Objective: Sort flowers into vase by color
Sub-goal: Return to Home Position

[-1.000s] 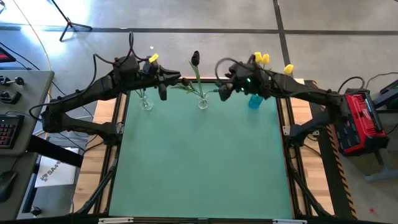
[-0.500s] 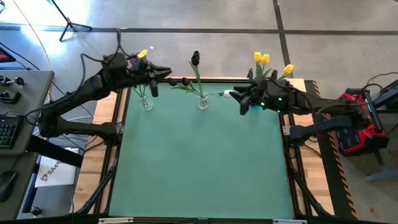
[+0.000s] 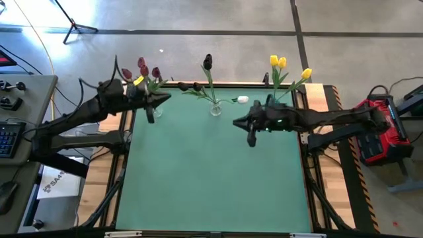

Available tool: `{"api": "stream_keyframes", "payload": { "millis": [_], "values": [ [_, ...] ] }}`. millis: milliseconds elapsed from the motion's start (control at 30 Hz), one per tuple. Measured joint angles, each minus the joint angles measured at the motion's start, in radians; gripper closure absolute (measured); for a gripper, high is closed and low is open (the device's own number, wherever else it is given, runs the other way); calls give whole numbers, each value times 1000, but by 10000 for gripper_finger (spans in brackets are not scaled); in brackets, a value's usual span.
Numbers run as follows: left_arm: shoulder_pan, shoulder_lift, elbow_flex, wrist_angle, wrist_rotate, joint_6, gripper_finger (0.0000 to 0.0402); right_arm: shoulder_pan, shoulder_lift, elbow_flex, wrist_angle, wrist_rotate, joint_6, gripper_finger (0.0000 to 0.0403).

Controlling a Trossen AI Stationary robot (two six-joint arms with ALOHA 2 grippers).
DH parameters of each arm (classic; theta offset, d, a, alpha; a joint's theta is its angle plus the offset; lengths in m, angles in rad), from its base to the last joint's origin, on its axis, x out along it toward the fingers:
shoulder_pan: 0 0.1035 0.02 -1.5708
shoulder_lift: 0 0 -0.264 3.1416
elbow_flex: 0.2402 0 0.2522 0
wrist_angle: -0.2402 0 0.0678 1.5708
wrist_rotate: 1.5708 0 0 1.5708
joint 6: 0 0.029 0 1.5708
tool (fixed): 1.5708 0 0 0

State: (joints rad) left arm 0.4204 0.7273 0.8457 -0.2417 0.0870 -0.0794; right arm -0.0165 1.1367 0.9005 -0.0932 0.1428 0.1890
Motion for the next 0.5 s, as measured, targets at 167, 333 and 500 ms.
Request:
{"api": "stream_keyframes", "payload": {
  "millis": [167, 333, 500],
  "values": [
    [-13, -103, -98, -62, 14, 105, 401, -15, 30, 0, -85, -5, -6, 383],
    [-32, -219, -204, -38, 18, 106, 401, -1, -29, 2, 32, -28, -155, 398],
    [-31, -371, -299, 13, 9, 77, 401, -23, -132, 2, 16, -21, -221, 402]
  ]
}}
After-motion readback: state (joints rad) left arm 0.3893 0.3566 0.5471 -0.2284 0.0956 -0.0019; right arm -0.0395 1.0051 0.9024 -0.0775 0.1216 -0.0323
